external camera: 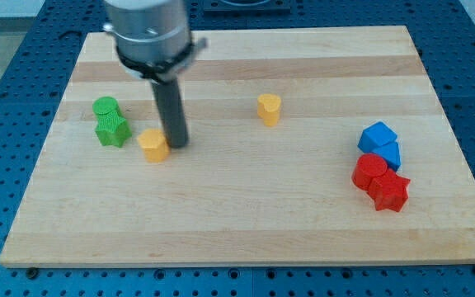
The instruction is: Move yellow heart slightly up and left
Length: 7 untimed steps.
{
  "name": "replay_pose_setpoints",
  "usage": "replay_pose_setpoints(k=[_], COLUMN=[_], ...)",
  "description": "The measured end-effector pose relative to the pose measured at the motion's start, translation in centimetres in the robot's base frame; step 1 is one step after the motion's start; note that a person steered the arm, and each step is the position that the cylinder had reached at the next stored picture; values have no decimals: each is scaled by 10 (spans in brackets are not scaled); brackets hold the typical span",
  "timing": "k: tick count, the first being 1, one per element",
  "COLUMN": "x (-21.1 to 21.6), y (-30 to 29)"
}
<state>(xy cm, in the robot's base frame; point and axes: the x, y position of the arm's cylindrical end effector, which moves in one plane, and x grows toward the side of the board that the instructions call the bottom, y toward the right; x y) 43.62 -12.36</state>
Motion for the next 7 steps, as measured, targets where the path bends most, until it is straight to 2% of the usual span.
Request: replay_pose_setpoints(k=[1, 2, 3, 4, 5, 6, 7], x=[-13, -14, -14, -14, -8, 13, -9], y=[-24, -15, 46, 82, 90, 139, 144])
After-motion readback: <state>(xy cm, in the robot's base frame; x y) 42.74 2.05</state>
